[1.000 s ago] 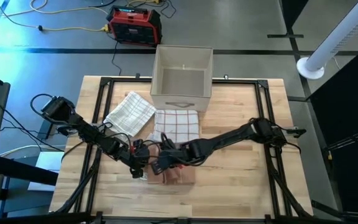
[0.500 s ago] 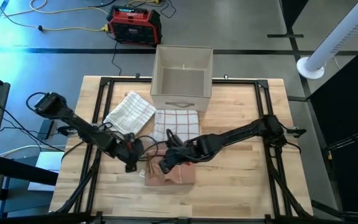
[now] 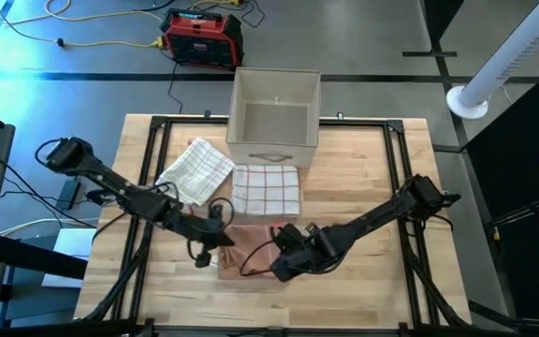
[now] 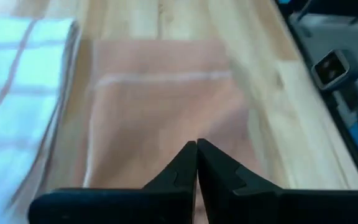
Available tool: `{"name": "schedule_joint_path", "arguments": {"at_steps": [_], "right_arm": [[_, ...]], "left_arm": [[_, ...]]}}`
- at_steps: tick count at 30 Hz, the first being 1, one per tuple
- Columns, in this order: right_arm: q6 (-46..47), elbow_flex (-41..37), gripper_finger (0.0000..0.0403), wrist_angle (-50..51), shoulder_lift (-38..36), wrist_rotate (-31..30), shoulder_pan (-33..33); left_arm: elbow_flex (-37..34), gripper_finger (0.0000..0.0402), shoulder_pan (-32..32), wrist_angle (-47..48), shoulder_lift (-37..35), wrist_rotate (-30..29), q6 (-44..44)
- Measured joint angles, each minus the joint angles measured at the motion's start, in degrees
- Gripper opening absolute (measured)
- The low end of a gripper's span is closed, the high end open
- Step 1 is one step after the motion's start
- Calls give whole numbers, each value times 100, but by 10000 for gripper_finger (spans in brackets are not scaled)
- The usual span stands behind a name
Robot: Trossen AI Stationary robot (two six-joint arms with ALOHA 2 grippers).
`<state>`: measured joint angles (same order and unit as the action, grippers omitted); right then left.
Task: Fold towel
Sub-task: Fold the brown towel
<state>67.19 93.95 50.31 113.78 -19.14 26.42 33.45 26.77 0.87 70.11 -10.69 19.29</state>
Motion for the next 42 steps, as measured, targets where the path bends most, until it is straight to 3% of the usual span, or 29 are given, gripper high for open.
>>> {"name": "schedule_joint_path", "arguments": {"at_steps": [2,10,15,22,28,33,39,42], "right_arm": [[38,-487,13,-577,0,-83,-29],[246,-2039,2,-3050,0,-213,-278],[339,-2343,0,-3174,0,-326,-308],[299,-2407,0,-3072,0,-276,-318],[287,-2407,0,-2280,-31,1,-295],[-191,-2395,0,-2658,-331,18,-209],[-2237,-2372,0,-5048,-282,176,-169],[-2558,-2369,0,-5791,59,364,-364]], "left_arm": [[-13,1,-142,-563,338,329,-190],[-14,0,-337,-1759,1695,1558,-80],[-9,0,-462,-2193,2249,2301,0],[17,0,-510,-1861,2882,3130,-86],[-31,0,-420,-1294,2387,3962,553],[4,0,-440,-768,1162,3742,981],[2,0,-260,739,-153,2509,1089],[-9,0,-61,1896,-567,1685,1169]]}}
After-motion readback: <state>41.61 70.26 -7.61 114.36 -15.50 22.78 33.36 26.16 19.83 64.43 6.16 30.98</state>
